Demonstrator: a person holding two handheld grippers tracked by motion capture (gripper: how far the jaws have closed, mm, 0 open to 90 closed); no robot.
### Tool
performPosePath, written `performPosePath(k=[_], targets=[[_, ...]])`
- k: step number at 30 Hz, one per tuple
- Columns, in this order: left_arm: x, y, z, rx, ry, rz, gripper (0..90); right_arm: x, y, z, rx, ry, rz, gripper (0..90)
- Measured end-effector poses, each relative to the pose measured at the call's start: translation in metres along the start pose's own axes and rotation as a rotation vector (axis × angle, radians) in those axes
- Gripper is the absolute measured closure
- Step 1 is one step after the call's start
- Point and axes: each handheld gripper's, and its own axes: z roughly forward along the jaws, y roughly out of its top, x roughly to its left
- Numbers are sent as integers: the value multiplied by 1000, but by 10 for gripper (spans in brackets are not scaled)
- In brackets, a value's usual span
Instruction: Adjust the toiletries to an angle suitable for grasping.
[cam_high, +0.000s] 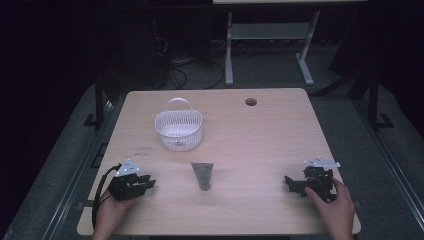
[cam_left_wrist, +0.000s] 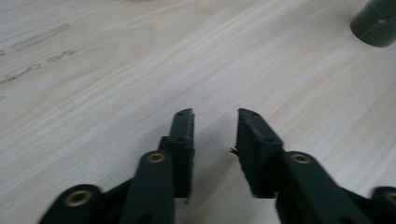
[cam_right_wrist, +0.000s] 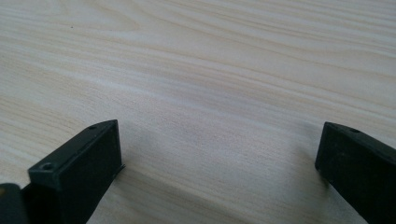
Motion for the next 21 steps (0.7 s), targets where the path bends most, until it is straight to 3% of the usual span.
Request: performPosePath(k=[2, 6, 13, 21], targets=[[-1, 2, -2, 9, -14, 0, 793, 0, 0, 0, 0, 0, 0, 0], [-4, 7, -5, 31, -37, -5, 895, 0, 0, 0, 0, 0, -1, 0], [-11, 18, -11, 78, -69, 22, 898, 0, 0, 0, 0, 0, -1, 0], [-19, 29, -14, 95, -96, 46, 898, 0, 0, 0, 1, 0, -1, 0]])
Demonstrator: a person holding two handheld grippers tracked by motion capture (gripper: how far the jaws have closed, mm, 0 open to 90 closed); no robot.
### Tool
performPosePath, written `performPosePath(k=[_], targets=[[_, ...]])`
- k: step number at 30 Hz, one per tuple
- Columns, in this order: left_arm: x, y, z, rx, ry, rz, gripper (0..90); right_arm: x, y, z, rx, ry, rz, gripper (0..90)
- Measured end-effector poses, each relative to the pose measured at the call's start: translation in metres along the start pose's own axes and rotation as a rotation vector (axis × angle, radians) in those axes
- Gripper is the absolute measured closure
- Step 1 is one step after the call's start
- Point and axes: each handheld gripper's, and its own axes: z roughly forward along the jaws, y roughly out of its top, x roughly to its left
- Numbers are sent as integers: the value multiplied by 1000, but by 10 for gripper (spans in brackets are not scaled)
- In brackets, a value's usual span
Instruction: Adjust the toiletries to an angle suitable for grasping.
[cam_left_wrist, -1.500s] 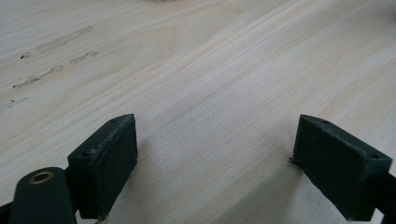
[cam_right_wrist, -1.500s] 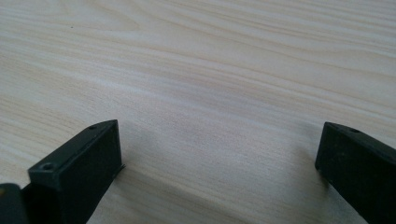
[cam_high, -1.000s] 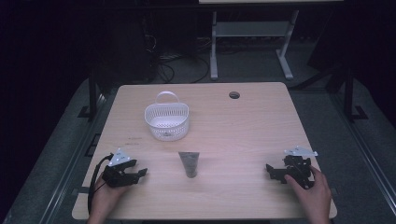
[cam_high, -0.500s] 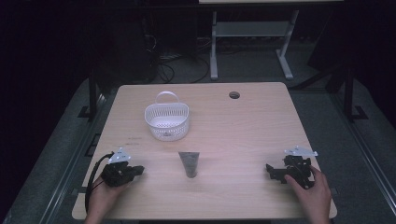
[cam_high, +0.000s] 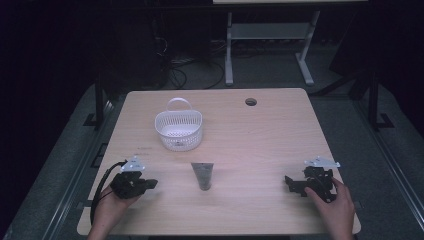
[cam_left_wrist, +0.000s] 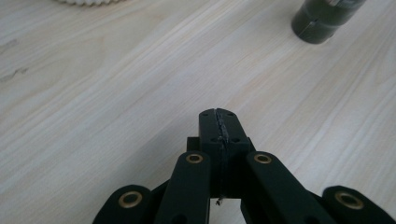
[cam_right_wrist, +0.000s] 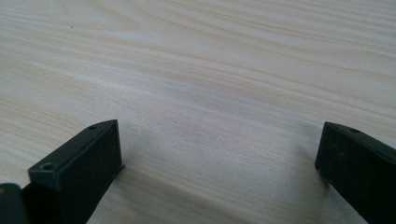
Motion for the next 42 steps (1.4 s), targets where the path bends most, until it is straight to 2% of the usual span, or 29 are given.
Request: performPosePath(k=[14, 29, 42], targets=[[-11, 23, -12, 5, -35, 34, 898, 0, 0, 0, 0, 0, 0, 0], [-23, 46, -27, -29, -51, 68, 898, 0, 0, 0, 0, 0, 0, 0], [-38, 66, -35, -62, -91, 115, 899, 0, 0, 0, 0, 0, 0, 0]])
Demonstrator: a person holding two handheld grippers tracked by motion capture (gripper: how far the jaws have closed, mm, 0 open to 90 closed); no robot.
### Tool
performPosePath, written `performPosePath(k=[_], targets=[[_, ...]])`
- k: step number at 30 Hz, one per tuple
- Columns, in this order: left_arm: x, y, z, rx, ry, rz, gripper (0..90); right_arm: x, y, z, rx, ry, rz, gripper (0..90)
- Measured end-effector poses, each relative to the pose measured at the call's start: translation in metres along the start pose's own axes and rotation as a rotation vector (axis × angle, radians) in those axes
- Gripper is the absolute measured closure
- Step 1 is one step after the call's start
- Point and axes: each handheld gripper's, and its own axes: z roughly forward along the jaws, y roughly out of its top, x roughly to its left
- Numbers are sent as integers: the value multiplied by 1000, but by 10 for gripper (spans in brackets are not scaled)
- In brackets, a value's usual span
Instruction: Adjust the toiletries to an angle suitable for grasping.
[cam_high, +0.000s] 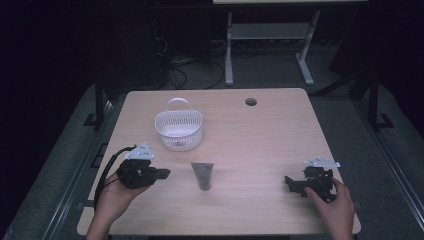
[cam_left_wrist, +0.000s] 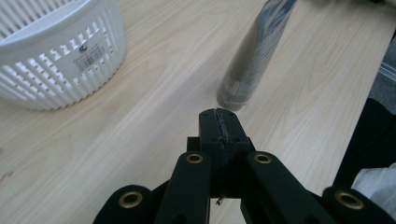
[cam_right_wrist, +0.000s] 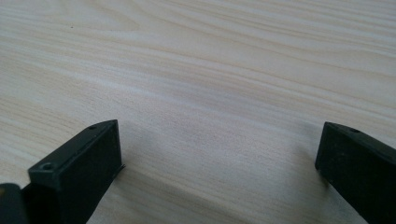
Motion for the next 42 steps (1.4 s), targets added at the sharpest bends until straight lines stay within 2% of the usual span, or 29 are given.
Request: performPosePath(k=[13, 26, 34, 42], targets=[[-12, 25, 4, -19, -41, 68, 899, 0, 0, 0, 0, 0, 0, 0], [-20, 45, 19, -18, -69, 117, 899, 0, 0, 0, 0, 0, 0, 0], [-21, 50, 26, -9, -68, 130, 899, 0, 0, 0, 0, 0, 0, 0], [-18, 51, 29, -8, -59, 121, 899, 0, 0, 0, 0, 0, 0, 0]])
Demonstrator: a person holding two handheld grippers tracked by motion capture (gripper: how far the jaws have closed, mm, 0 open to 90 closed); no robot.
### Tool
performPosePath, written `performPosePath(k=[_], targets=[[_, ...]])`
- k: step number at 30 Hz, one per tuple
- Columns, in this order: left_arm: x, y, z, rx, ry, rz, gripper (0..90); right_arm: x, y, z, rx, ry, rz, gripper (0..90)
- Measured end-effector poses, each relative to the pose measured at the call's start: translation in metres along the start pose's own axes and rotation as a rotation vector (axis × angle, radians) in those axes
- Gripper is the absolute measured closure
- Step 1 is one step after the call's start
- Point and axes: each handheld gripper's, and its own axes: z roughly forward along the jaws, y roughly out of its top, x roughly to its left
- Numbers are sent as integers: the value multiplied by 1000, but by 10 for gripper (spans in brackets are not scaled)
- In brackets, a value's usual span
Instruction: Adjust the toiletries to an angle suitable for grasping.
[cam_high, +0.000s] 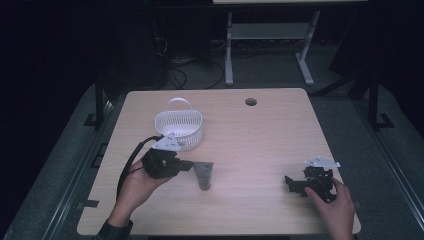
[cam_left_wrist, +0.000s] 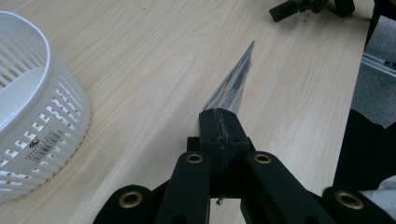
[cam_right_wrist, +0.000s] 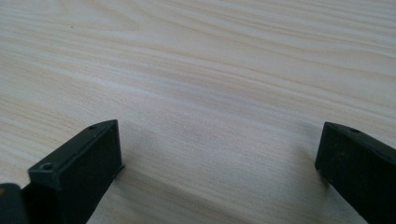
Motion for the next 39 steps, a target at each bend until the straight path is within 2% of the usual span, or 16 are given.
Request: performPosePath(k=[29, 39], targets=[[15, 6, 14, 12, 11, -13, 898, 0, 0, 0, 0, 1, 0, 0], [20, 11, 21, 27, 7, 2, 899, 1, 0, 0, -1, -3, 5, 0]])
